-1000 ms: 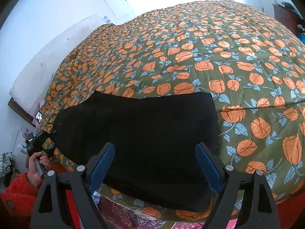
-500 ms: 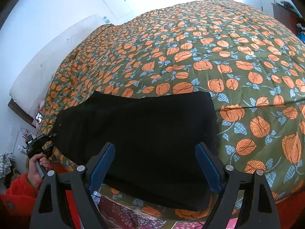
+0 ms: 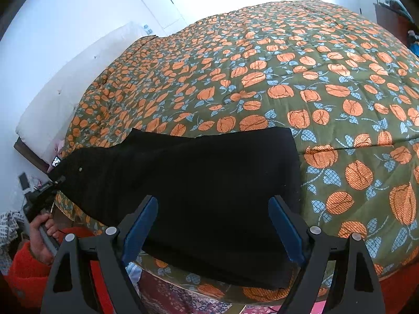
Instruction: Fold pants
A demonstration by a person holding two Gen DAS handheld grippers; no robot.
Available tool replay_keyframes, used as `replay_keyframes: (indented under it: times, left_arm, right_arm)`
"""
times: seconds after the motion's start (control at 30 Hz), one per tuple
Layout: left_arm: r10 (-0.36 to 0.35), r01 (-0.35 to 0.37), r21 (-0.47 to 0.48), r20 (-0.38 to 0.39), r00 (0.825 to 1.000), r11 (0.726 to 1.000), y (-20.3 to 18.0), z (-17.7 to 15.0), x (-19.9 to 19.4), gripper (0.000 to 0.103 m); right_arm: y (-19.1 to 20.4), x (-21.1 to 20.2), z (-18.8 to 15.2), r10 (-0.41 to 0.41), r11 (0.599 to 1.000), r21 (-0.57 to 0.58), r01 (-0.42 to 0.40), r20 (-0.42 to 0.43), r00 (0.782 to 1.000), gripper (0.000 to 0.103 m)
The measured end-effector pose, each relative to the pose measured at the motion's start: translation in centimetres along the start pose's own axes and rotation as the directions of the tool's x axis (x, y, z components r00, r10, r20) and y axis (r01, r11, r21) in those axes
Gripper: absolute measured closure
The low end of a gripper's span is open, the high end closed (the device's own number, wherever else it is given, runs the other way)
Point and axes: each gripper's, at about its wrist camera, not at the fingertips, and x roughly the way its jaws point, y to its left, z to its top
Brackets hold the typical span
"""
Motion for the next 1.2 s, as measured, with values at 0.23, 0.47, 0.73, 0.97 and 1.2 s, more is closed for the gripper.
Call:
replay_keyframes:
  times: [0.23, 0.47, 0.73, 0.97, 1.2]
  left_arm:
    - [-0.204, 0.240, 0.546, -0.127, 0.971, 0.803, -17.1, -5.0, -0.9, 0.090]
    - [-0.095, 0.334, 0.824, -0.328, 0.940, 0.458, -27.0, -16.0, 1.6, 0.074]
    - [-0.315, 0.450, 0.525, -0.329, 0.890, 0.723, -22.2, -6.2, -2.3, 0.052]
    - [-0.159, 0.302, 0.350, -0.381, 0.911, 0.887, -16.2, -5.0, 6.9, 0.096]
    - [-0.155, 0.366, 0.414, -0.460, 0.874, 0.833, -17.5, -8.4, 7.0, 0.099]
  right_arm:
    - [-0.5, -0.4, 0.4, -0.002, 1.000, 0.027, 0.001, 0.027, 1.000, 0.017]
    - [-1.7, -1.6, 0.5, -0.023, 0.999, 0.050, 0.020, 0.059, 0.998, 0.017]
    - [-4.3, -3.8, 0.8, -0.084, 0.990, 0.122, 0.068, 0.127, 0.988, 0.017]
    - [-2.2, -2.6, 1.4, 0.023, 0.996, 0.088, -0.031, 0.096, 0.995, 0.017]
    - [0.7, 3.3, 1.0, 0.370, 0.919, 0.204, -0.337, -0.158, 0.916, 0.017]
